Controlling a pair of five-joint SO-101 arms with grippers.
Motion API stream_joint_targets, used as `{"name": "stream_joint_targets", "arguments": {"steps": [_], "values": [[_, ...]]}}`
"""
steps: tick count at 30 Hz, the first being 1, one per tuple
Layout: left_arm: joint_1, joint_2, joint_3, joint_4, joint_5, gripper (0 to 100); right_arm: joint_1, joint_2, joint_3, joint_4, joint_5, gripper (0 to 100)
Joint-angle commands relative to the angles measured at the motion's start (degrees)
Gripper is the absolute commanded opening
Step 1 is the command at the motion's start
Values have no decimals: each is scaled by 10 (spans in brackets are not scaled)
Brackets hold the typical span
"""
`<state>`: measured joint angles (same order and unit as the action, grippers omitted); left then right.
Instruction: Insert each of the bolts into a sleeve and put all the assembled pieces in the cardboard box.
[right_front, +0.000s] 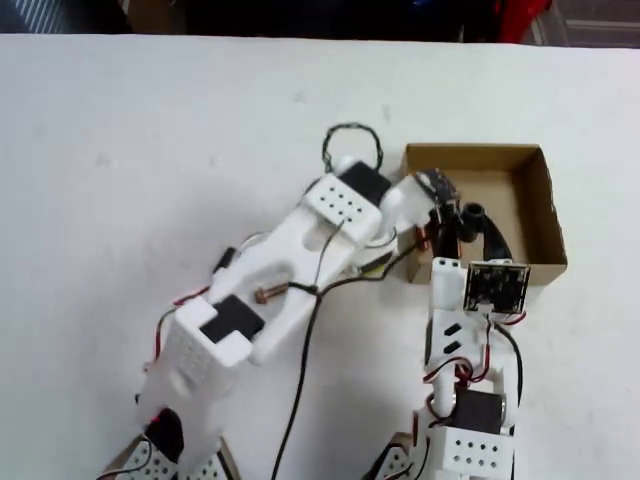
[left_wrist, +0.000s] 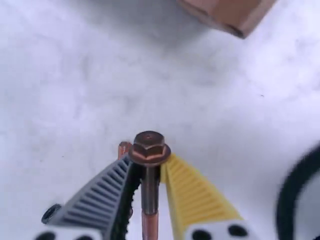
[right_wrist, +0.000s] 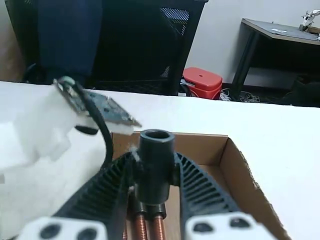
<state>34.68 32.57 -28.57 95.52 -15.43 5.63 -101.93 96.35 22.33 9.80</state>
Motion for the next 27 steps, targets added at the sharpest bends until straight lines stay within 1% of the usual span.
{"name": "stream_joint_targets", "arguments": {"steps": [1, 4, 7, 11, 15, 20, 21, 24, 27], "values": [[6, -8, -111, 63, 23, 27, -5, -9, 4, -13, -6, 17], [-11, -9, -159, 67, 84, 22, -23, -9, 4, -12, -6, 17], [-17, -9, -165, 68, 128, 22, -44, -7, 4, -12, -2, 17], [-25, -23, -164, 69, 129, 22, -46, -8, 4, -12, -4, 17], [-47, -94, -155, 69, 129, 22, -62, -8, 4, -12, -4, 17], [-76, -217, -18, 67, 126, 22, -106, -8, 4, -15, -1, 17], [-81, -242, 10, 64, 116, 22, -114, -8, 4, -15, -1, 17], [-100, -326, 84, 43, 91, 22, -145, -8, 3, -16, -1, 17], [-124, -408, 148, 21, 87, 22, -178, -8, 3, -16, -1, 17]]}}
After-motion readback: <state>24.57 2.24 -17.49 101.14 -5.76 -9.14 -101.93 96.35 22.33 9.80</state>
